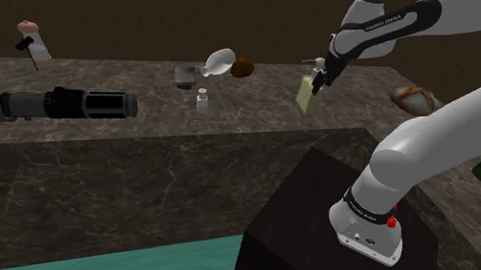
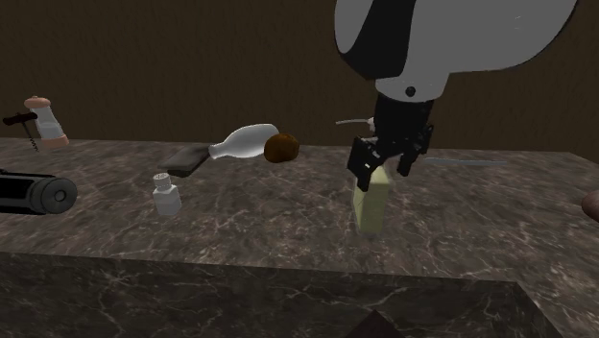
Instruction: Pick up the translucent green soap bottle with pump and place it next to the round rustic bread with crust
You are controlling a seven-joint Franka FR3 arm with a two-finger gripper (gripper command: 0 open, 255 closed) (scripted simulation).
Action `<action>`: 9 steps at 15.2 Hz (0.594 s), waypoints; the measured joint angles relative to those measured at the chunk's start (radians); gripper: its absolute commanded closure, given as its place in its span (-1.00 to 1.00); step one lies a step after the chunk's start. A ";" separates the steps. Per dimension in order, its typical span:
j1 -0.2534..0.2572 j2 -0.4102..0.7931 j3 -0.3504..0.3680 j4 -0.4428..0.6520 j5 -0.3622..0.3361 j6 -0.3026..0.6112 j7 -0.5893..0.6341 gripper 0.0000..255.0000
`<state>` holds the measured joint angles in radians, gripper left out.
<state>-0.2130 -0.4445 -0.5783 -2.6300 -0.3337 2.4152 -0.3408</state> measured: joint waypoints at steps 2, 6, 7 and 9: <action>0.008 0.033 -0.016 -0.004 0.006 0.037 -0.009 -1.00; 0.021 0.080 -0.035 -0.016 0.017 0.096 -0.017 -1.00; 0.022 0.082 -0.036 -0.016 0.018 0.098 -0.017 -1.00; 0.022 0.084 -0.037 -0.016 0.019 0.100 -0.018 -1.00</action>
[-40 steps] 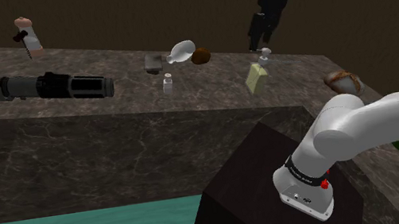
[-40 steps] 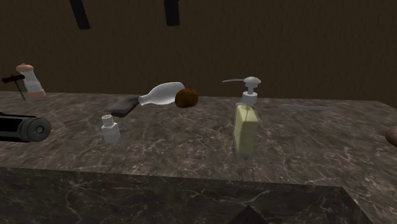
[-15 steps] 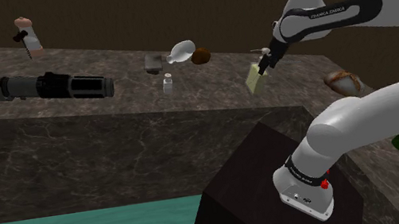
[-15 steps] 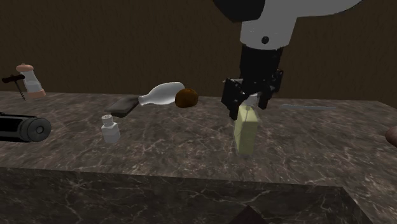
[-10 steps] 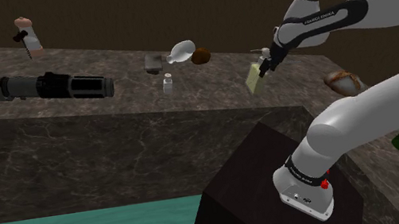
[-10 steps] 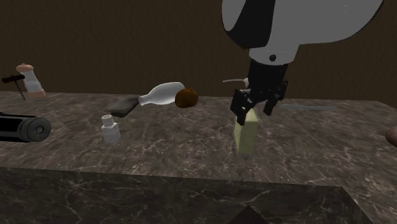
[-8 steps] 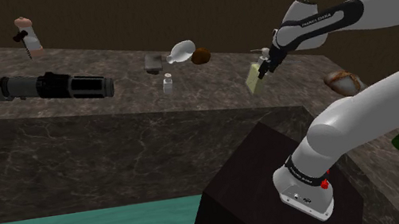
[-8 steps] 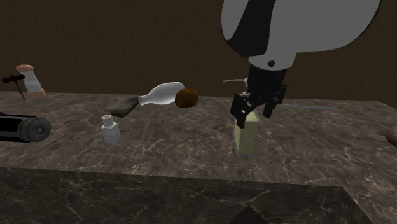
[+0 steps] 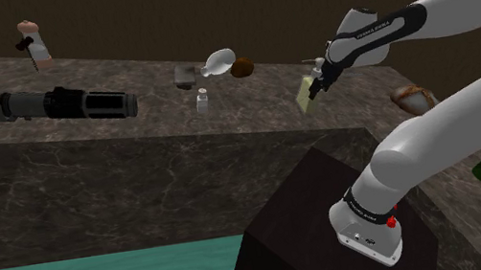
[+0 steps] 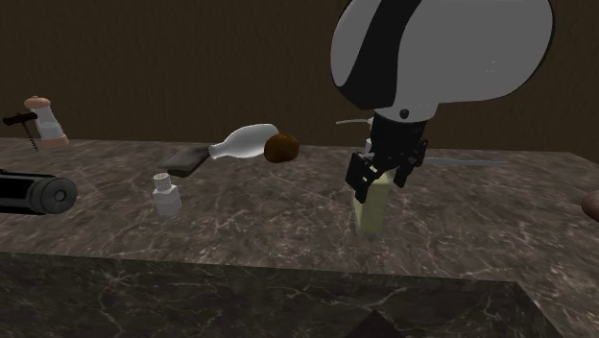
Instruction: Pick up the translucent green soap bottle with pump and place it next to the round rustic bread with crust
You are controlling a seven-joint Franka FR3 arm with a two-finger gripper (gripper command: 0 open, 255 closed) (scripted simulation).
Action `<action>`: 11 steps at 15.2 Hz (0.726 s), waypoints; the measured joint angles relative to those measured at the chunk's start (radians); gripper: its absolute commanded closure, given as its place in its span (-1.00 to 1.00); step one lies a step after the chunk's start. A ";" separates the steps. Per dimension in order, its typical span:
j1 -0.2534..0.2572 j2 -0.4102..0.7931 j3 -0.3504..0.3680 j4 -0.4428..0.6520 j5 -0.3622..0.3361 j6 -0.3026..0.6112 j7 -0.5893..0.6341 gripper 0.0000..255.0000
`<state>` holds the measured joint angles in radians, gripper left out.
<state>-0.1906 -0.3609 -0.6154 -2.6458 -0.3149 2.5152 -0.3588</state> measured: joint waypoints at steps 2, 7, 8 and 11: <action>0.000 0.000 0.000 0.000 0.000 0.000 0.000 -1.00; 0.000 0.000 0.000 0.000 0.000 0.000 0.000 1.00; 0.000 0.000 0.000 0.000 0.000 0.000 0.000 1.00; 0.000 0.000 0.000 0.000 0.000 0.000 0.000 1.00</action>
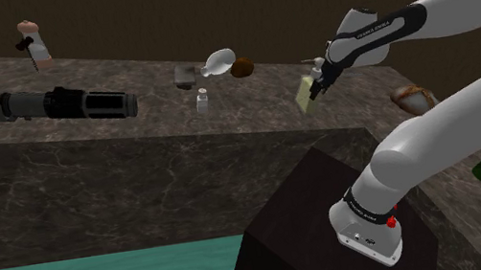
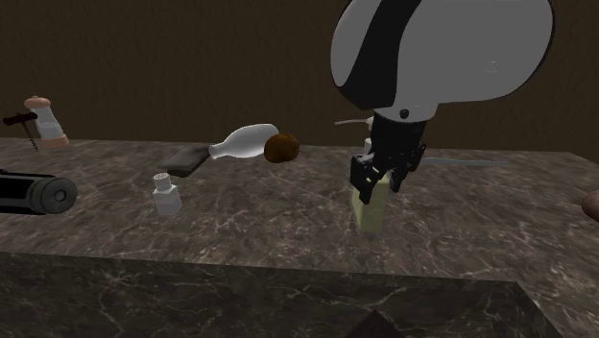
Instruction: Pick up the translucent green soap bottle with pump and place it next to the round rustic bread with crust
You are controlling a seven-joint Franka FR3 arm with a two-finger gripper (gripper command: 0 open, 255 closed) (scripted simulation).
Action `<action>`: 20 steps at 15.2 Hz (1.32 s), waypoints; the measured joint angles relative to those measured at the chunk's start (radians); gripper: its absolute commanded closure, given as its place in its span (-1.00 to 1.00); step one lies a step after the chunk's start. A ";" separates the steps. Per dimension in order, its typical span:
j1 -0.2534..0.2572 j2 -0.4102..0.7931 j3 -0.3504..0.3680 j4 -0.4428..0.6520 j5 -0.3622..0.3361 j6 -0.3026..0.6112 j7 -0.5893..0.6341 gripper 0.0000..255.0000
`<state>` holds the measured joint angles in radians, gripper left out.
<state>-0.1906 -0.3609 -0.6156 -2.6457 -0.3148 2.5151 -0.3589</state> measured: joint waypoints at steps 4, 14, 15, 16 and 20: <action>-0.003 -0.015 0.006 0.006 -0.003 -0.020 0.003 1.00; -0.015 -0.105 0.052 0.078 -0.006 -0.180 0.014 1.00; -0.015 -0.110 0.055 0.087 -0.004 -0.195 0.013 1.00; -0.015 -0.118 0.060 0.099 -0.002 -0.214 0.014 1.00; -0.017 -0.146 0.075 0.134 0.001 -0.276 0.013 1.00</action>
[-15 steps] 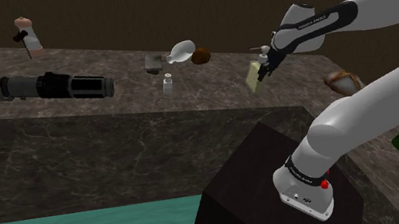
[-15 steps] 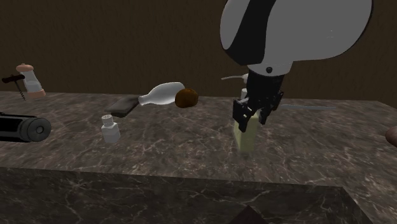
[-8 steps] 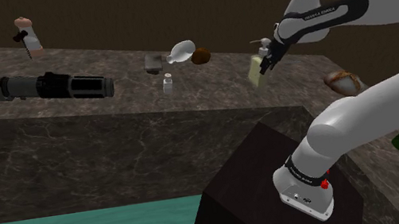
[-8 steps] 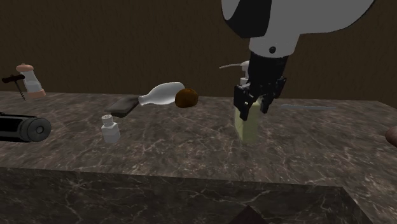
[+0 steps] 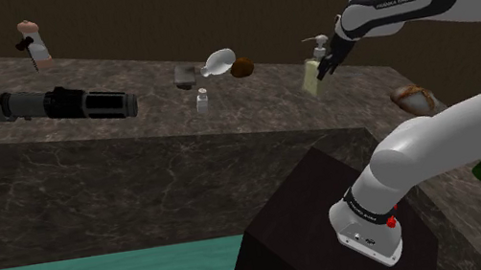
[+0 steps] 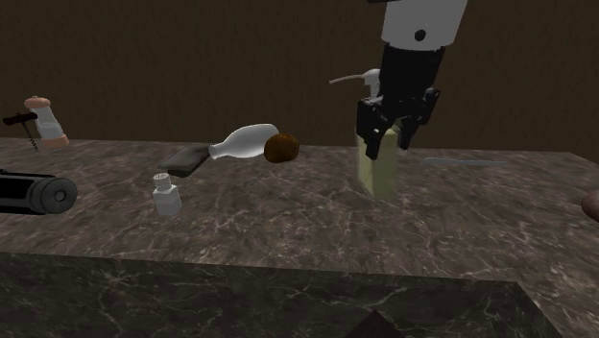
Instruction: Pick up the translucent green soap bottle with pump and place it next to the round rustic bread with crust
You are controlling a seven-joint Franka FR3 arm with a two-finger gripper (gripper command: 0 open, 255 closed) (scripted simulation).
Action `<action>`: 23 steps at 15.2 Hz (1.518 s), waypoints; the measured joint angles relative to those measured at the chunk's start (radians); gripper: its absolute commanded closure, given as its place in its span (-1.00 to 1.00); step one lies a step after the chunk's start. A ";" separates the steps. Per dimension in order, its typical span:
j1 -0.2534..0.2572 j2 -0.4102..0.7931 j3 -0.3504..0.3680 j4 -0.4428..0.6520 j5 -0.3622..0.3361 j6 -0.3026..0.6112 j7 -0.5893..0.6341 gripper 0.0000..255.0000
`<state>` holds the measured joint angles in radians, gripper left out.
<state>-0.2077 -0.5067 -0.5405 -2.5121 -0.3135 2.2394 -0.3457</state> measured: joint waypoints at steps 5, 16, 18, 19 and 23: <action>0.002 -0.025 0.020 0.048 0.008 -0.073 0.002 1.00; 0.008 -0.059 0.058 0.170 0.028 -0.229 -0.001 1.00; 0.010 -0.056 0.060 0.201 0.033 -0.257 -0.006 1.00; 0.011 -0.058 0.064 0.210 0.035 -0.269 -0.004 1.00; 0.014 -0.063 0.077 0.259 0.042 -0.323 -0.006 1.00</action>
<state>-0.1936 -0.5698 -0.4636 -2.2530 -0.2712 1.9162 -0.3513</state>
